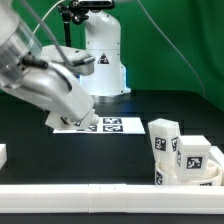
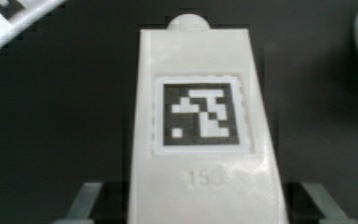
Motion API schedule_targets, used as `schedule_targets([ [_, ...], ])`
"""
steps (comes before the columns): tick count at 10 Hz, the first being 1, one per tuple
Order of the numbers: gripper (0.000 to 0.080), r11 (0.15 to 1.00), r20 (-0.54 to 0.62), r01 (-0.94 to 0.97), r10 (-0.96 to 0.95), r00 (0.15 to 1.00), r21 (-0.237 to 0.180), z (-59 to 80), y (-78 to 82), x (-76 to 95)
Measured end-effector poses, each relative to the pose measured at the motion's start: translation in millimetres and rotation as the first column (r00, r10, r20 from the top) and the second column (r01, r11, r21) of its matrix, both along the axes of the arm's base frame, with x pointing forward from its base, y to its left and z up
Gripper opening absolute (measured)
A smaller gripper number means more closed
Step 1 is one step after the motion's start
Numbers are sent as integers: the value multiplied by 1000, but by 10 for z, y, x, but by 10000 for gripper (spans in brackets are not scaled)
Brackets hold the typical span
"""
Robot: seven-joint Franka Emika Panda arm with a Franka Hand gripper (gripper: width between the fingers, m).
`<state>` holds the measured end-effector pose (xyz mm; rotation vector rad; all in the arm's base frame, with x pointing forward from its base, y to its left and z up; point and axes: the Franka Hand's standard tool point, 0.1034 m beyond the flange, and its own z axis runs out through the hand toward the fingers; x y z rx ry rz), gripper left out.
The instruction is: Assemble stool
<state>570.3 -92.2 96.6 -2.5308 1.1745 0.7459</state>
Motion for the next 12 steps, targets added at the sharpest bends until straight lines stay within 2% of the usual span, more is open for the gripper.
schedule_targets([
  [1, 340, 1000, 29, 15, -14, 999, -24, 76, 125, -19],
  [4, 340, 986, 189, 90, -63, 980, -139, 264, 470, 78],
  [6, 340, 975, 270, 104, -48, 962, -196, 221, 507, 126],
  [7, 340, 965, 329, 111, -27, 944, -238, 212, 521, 198],
  [8, 340, 950, 372, 80, 40, 928, -303, 200, 599, 193],
  [9, 340, 932, 388, 20, 131, 912, -361, 235, 753, 164],
  [11, 340, 936, 368, -40, 176, 913, -350, 306, 714, 146],
  [12, 340, 941, 354, -57, 180, 918, -333, 387, 754, 154],
])
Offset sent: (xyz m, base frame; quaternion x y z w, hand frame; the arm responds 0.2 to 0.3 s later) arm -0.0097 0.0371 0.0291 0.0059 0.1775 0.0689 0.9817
